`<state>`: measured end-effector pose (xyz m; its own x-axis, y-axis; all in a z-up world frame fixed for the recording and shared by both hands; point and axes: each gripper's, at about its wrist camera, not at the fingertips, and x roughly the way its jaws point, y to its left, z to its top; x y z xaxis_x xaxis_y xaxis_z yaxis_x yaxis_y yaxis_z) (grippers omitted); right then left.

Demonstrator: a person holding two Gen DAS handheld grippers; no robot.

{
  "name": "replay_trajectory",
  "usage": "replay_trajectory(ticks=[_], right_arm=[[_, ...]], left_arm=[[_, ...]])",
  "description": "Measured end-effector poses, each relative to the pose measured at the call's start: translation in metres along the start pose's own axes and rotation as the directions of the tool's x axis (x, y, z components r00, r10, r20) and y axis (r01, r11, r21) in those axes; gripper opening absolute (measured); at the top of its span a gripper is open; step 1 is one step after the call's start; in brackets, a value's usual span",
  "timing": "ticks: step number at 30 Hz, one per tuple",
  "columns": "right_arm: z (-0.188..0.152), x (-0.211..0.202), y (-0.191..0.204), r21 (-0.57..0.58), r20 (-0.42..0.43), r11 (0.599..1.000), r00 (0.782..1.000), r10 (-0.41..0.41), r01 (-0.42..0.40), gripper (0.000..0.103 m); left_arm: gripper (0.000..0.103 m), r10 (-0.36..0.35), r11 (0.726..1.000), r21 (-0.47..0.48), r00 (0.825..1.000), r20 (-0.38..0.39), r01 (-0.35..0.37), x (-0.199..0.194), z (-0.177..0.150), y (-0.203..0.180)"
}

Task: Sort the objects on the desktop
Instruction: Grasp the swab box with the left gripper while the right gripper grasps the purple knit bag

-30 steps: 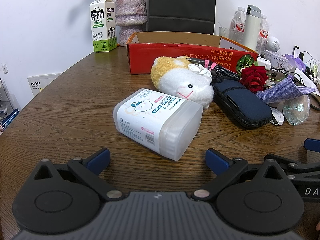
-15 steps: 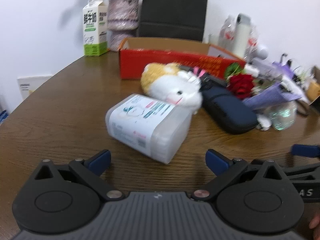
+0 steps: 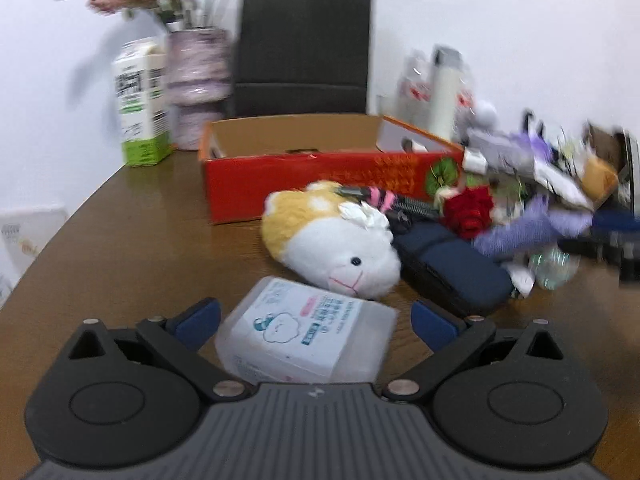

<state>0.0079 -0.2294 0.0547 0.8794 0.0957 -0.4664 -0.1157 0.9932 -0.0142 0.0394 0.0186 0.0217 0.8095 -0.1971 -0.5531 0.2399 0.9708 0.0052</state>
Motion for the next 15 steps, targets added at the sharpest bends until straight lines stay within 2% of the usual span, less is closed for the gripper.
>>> replay_trajectory(ticks=[2, 4, 5, 7, 8, 9, 11, 15], right_arm=[[0.007, 0.009, 0.003, -0.022, 0.011, 1.0, 1.0, 0.004, -0.004, 0.085], [0.011, 0.017, 0.008, -0.064, 0.018, 0.998, 1.0, 0.016, -0.015, 0.085], [0.012, 0.023, 0.011, -0.083, 0.026, 0.996, 0.999, 0.023, -0.021, 0.08], [0.013, 0.032, 0.015, -0.102, 0.014, 0.995, 1.0, 0.017, -0.015, 0.046], [0.015, 0.036, 0.016, -0.102, 0.003, 0.995, 1.0, 0.021, -0.021, 0.012], [0.016, 0.037, 0.015, -0.082, -0.004, 0.996, 0.999, 0.032, -0.032, 0.003], [0.017, 0.032, 0.012, -0.04, 0.004, 0.996, 0.997, 0.076, -0.076, 0.002], [0.023, -0.005, 0.005, 0.0, 0.104, 0.996, 0.99, 0.091, -0.092, 0.002]], left_arm=[[0.103, -0.004, 1.0, 0.02, 0.999, -0.05, 0.005, 0.012, -0.002, -0.001], [0.101, -0.002, 1.0, -0.026, 0.998, -0.057, 0.001, 0.013, -0.003, 0.001], [0.1, -0.009, 0.999, -0.044, 0.998, -0.06, 0.006, 0.011, -0.004, 0.002], [0.094, -0.009, 0.999, -0.051, 0.998, -0.057, 0.006, 0.004, -0.006, 0.0], [0.093, 0.005, 0.999, -0.054, 0.998, -0.059, -0.008, 0.001, -0.007, -0.002], [0.093, 0.023, 0.998, -0.056, 0.998, -0.063, -0.026, -0.003, -0.009, -0.004], [0.093, 0.041, 0.998, -0.048, 0.998, -0.058, -0.043, -0.014, -0.013, -0.009], [0.093, 0.072, 0.995, -0.069, 0.997, -0.022, -0.073, -0.04, -0.015, -0.014]])
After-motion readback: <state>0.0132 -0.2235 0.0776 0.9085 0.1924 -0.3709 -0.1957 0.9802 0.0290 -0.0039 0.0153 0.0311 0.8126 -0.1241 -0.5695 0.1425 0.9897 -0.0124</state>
